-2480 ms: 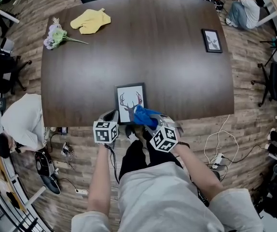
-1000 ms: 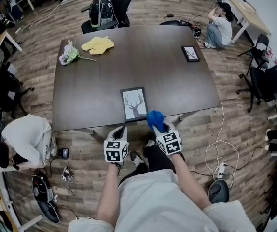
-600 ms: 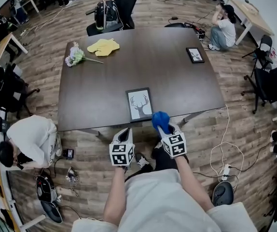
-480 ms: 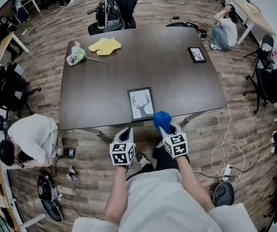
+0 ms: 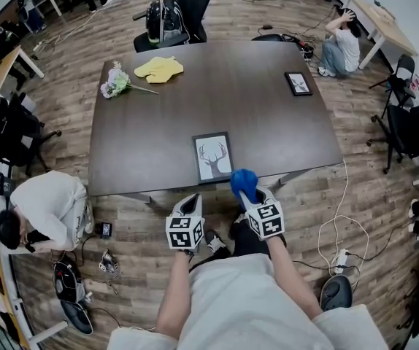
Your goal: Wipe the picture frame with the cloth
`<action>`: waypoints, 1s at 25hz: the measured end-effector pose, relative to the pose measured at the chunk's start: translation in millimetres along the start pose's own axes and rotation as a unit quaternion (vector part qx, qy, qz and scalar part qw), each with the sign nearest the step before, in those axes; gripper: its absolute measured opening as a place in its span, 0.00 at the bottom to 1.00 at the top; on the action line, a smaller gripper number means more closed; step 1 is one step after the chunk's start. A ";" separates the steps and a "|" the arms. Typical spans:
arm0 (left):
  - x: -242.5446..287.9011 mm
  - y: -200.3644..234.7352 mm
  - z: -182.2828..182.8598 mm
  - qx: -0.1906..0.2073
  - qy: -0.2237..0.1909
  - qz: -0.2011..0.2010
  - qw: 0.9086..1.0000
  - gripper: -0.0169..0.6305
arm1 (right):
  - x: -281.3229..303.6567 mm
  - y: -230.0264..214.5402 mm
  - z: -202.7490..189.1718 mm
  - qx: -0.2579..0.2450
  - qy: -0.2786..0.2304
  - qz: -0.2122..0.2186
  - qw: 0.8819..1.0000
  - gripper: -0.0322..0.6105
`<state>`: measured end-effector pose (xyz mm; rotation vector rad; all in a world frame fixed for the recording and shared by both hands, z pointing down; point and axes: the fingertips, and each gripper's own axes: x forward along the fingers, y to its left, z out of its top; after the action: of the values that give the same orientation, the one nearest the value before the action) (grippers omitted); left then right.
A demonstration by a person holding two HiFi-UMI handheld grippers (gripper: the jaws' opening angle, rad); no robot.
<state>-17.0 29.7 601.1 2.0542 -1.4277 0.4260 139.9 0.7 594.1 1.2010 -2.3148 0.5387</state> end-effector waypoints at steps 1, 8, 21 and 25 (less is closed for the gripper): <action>1.1 -0.5 0.4 0.002 0.001 -0.001 1.000 0.11 | 0.3 -0.4 0.3 0.000 0.001 0.001 1.000 0.18; 7.3 -2.8 -0.7 0.006 0.009 -0.007 1.000 0.11 | 2.8 -1.4 -0.3 0.003 0.006 0.006 1.000 0.18; 9.4 -0.8 -5.2 0.001 0.020 -0.002 1.000 0.11 | 5.6 4.4 -2.8 0.001 0.011 0.023 1.000 0.18; 6.5 5.9 -5.1 0.000 0.018 0.016 1.000 0.11 | 5.4 6.7 -2.4 -0.002 0.009 0.026 1.000 0.18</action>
<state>-19.7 26.7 610.4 2.0162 -1.4412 0.4735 132.2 2.1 598.3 1.1322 -2.3364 0.5605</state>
